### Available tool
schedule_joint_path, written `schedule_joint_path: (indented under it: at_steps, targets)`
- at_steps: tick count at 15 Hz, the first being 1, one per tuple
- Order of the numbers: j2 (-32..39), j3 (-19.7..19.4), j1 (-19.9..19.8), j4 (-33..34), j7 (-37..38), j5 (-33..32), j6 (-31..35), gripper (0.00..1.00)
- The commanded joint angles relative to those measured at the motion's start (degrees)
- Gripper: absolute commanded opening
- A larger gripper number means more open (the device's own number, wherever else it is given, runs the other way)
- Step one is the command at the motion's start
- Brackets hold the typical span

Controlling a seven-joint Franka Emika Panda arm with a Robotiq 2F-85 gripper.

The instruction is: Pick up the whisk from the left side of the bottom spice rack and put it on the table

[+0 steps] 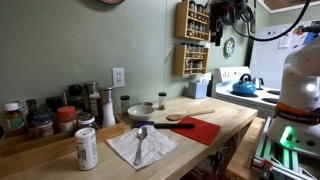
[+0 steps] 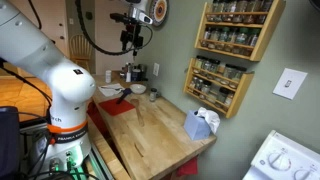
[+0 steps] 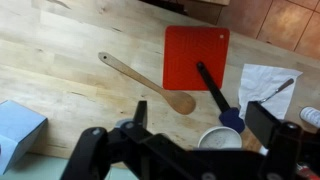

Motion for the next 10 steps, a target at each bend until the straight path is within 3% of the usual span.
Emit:
schedule_joint_path:
  at_steps: [1, 10]
  targets:
    - [0.02, 0.31, -0.48, 0.18, -0.24, 0.19, -0.21, 1.00]
    - [0.84, 0.12, -1.06, 0.46, -0.39, -0.48, 1.36, 1.00]
